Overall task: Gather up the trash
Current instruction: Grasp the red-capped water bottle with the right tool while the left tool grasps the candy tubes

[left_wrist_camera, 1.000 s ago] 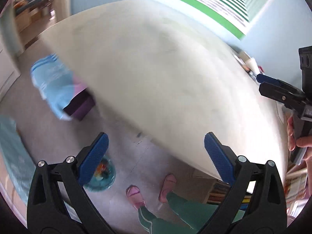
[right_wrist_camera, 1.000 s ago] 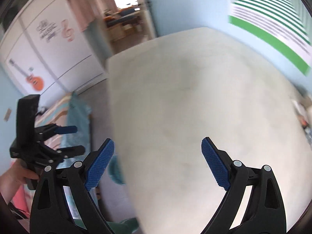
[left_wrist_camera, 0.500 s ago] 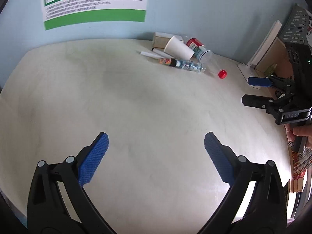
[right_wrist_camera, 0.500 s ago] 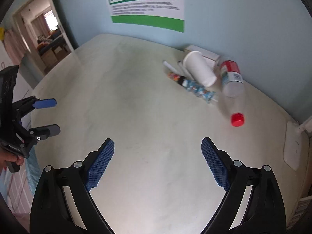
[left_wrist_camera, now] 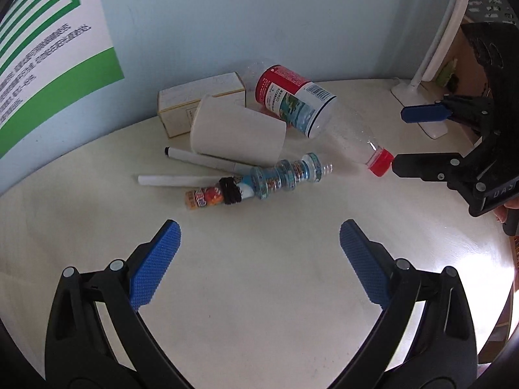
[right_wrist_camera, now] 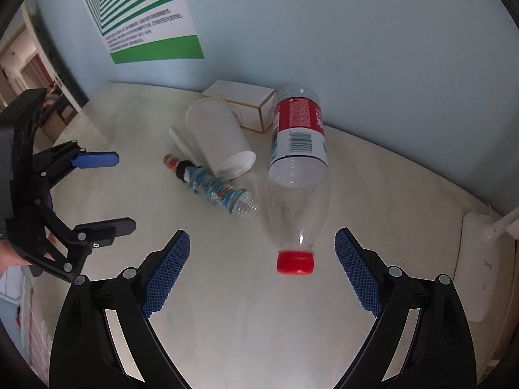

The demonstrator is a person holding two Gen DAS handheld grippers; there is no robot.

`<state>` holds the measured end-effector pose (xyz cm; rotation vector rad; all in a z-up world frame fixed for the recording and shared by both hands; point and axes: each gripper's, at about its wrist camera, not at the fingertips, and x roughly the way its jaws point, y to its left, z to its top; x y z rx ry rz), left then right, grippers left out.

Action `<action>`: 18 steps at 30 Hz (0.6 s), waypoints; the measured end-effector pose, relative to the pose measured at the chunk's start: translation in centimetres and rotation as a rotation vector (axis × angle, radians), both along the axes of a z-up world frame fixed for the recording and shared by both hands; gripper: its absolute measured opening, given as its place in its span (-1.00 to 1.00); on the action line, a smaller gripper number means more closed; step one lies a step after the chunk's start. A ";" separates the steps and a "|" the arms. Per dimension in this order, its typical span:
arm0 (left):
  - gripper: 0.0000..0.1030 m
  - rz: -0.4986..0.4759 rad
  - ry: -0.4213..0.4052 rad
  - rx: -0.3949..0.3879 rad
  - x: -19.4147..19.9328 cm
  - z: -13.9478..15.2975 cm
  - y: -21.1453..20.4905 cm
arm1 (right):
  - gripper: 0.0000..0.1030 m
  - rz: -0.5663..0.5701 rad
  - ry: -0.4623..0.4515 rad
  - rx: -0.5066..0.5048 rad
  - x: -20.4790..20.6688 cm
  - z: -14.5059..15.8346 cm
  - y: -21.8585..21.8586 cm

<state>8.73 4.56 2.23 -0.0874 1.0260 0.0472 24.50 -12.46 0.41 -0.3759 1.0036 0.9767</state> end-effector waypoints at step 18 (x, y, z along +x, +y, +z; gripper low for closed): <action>0.87 -0.139 0.118 0.027 7.3 -5.3 -0.1 | 0.75 -0.044 0.071 -0.032 8.0 -4.6 2.8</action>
